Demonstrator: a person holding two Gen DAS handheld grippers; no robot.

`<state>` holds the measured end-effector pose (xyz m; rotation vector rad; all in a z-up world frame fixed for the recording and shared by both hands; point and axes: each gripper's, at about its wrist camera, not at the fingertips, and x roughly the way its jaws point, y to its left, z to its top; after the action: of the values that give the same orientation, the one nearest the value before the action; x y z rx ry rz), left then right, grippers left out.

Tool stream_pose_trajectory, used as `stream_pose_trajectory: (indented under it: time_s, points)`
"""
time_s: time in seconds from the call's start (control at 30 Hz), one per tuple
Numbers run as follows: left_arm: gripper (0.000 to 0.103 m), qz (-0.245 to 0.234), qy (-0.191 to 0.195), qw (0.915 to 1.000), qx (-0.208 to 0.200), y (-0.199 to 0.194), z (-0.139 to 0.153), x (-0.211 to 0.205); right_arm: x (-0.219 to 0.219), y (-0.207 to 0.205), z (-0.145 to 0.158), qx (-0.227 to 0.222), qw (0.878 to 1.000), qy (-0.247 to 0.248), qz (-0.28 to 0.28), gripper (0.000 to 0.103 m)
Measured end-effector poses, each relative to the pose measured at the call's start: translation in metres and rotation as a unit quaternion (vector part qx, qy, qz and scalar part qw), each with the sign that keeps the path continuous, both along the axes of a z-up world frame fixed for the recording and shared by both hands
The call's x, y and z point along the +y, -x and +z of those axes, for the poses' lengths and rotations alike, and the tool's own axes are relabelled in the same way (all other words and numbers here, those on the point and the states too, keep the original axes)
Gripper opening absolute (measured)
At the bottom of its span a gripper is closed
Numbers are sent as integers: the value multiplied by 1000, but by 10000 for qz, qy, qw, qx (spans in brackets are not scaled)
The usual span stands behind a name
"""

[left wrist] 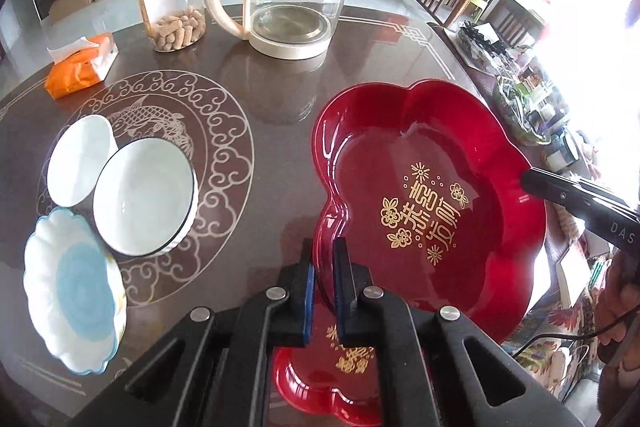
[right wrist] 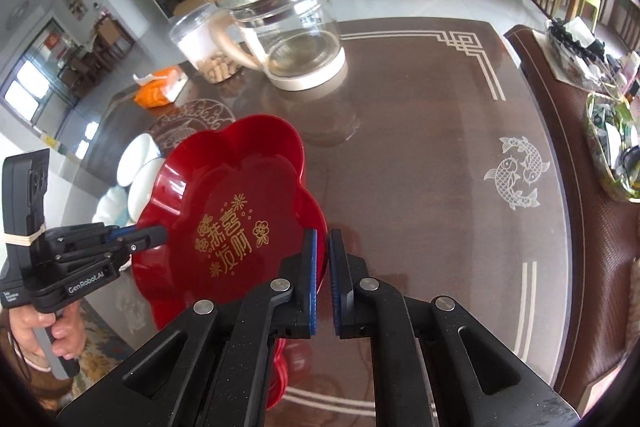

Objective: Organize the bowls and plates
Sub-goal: 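Lift the red plate with both grippers onto the red stack and open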

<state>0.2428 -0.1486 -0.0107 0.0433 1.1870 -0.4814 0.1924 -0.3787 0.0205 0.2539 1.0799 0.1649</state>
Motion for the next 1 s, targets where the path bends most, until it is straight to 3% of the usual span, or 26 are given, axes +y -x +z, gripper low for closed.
stream_pose_trajectory:
  time_s: [0.23, 0.47, 0.8, 1.0]
  points:
    - [7, -165, -178, 9997, -93, 41, -16, 16, 27, 61, -21, 93, 9993, -272, -235, 8]
    - [7, -290, -296, 9990, -140, 56, -39, 16, 39, 94, -55, 267, 9973, -387, -571, 9]
    - [9, -290, -372, 9987, -217, 59, -58, 22, 64, 112, -69, 79, 9986, 57, -519, 10]
    - [9, -531, -618, 9955, -487, 68, -62, 12, 69, 117, -75, 55, 9981, 301, -536, 10]
